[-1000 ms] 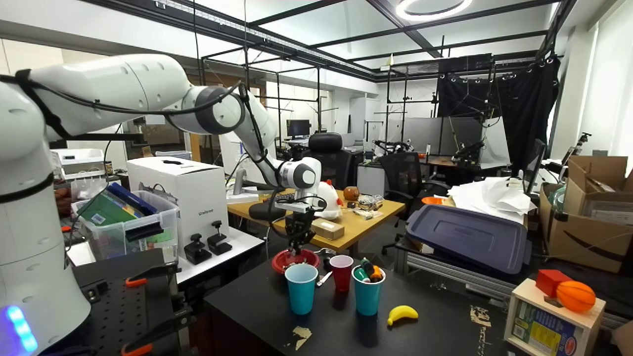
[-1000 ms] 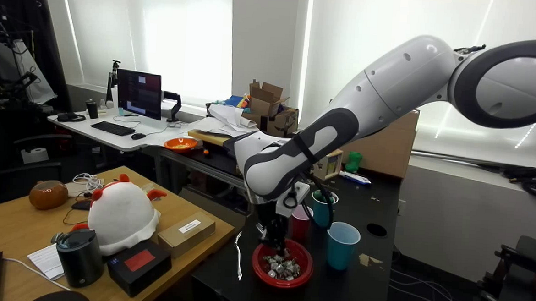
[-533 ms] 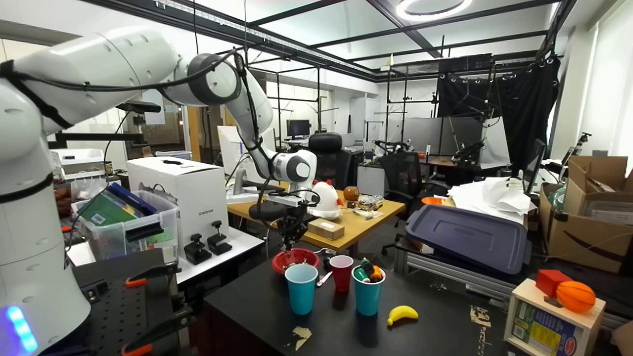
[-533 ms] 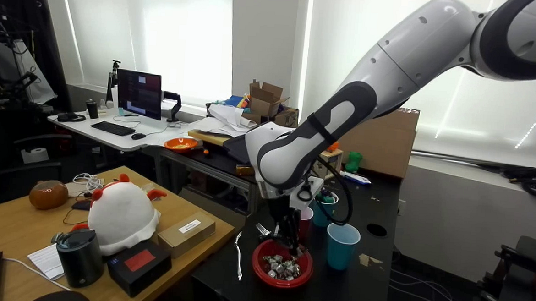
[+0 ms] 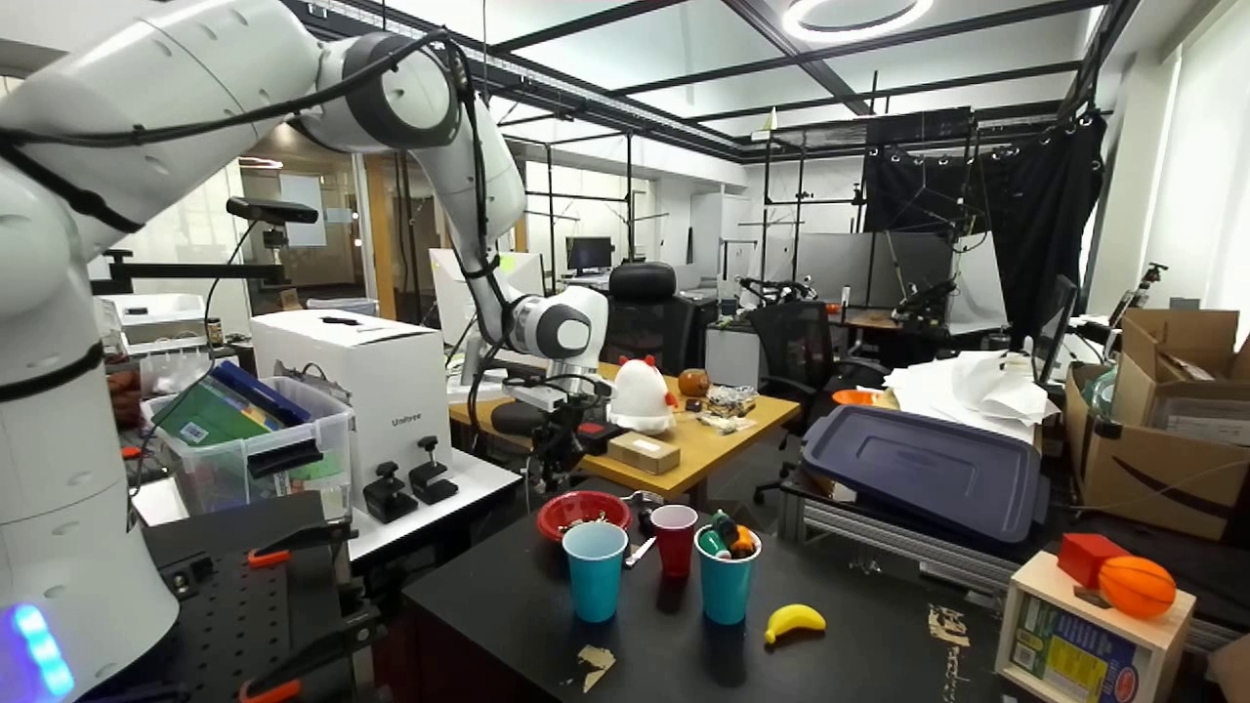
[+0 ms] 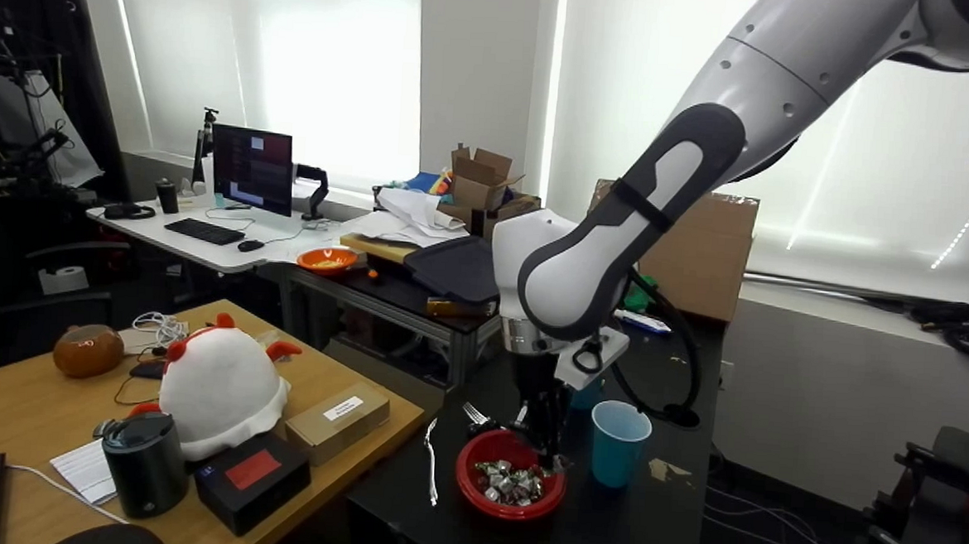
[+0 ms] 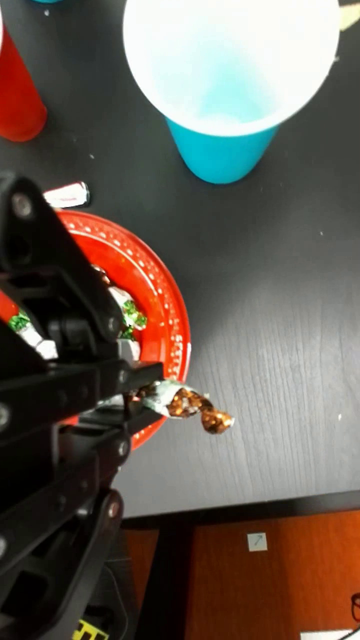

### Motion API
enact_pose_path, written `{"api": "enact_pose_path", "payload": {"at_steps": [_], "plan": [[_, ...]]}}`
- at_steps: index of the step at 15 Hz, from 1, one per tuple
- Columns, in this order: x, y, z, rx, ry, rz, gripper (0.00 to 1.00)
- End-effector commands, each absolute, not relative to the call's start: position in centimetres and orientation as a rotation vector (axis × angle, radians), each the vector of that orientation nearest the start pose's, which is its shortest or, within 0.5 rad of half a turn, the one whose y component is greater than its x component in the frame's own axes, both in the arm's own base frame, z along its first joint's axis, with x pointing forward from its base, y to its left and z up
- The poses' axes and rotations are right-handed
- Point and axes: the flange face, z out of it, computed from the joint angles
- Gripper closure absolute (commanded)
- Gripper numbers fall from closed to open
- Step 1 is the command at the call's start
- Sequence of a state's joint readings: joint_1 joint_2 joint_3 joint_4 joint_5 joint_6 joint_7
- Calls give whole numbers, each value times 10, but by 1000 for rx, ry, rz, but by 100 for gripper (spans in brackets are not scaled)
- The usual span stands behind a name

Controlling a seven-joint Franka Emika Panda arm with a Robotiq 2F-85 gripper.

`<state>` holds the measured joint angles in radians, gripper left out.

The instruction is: Move some contents from the bowl to the left bowl

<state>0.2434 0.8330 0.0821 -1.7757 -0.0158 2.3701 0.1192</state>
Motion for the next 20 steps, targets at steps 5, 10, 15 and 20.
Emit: {"api": "enact_pose_path", "payload": {"at_steps": [5, 10, 15, 20], "plan": [[493, 199, 125, -3110, 1, 157, 96], [452, 170, 175, -3126, 234, -53, 96], [494, 118, 200, -3203, 413, -177, 96], [548, 87, 185, -3237, 548, -230, 96]]}}
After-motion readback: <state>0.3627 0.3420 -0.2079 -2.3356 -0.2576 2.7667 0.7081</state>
